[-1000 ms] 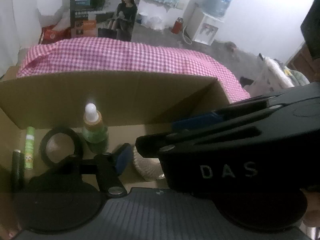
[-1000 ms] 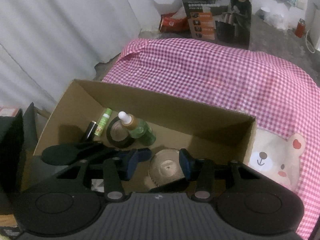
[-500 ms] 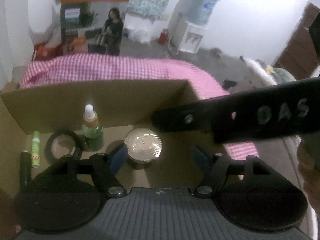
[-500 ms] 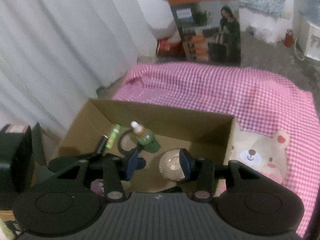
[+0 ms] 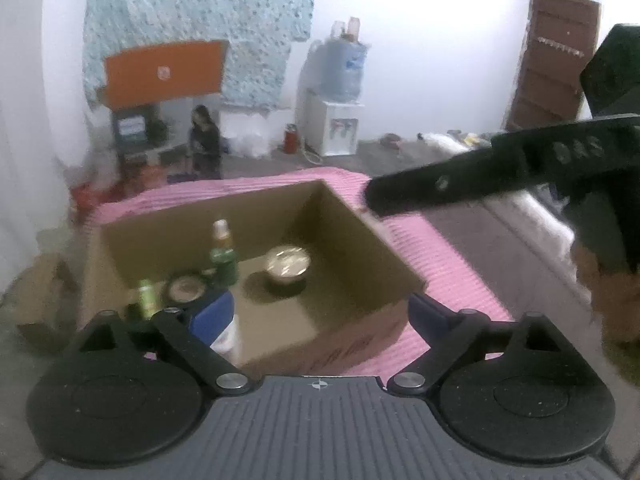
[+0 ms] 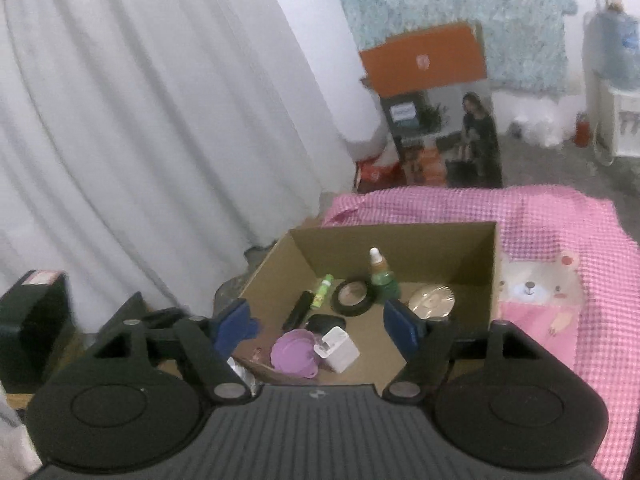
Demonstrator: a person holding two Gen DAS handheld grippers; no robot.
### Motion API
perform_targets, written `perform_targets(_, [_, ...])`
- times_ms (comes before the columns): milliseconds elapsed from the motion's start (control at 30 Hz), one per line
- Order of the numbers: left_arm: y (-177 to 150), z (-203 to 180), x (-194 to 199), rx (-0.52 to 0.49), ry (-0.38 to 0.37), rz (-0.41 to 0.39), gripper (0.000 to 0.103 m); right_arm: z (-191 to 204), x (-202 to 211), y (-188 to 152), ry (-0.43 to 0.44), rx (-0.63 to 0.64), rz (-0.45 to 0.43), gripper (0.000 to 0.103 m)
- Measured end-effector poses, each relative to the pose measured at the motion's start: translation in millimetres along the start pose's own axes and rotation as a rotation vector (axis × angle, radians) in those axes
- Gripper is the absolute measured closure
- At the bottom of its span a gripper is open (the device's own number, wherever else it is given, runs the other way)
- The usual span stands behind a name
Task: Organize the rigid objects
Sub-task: 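Move the right gripper to the white supplement bottle and close on it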
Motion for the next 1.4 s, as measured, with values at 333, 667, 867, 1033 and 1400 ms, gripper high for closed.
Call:
perform_targets(333, [-64,23,39,0.061,0.109,-0.018,0.008,-25,-73,-30,-0.142,-0.049,0.17,0.041])
perform_targets(667, [-96,53,31,0.109,0.152,0.025,0.008,-25,-121,-62,-0.201,-0.086,0.342,0.047])
perform_targets(867, [-103,71,19,0.127,0.131,0.037,0.008,-26,-113,-59,-0.194,-0.124,0.366,0.047])
perform_targets(1033, [-107,85,14,0.133,0.125,0.043,0.008,-26,-120,-59,-0.147,-0.167,0.42,0.047])
perform_targets(1400, [-110,96,8,0.126,0.156,0.066,0.008,-17,-103,-48,-0.139,-0.146,0.304,0.04])
Point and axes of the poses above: each gripper's, at about its wrist camera, not at the fingertips, and x roughly against the way its jaws point, z to its left, y to its top, the point moved 3 cm from there along -x, roughly the way its jaws point, and after that the axes turned 4 degrees about -y, right-handed, at the moved point
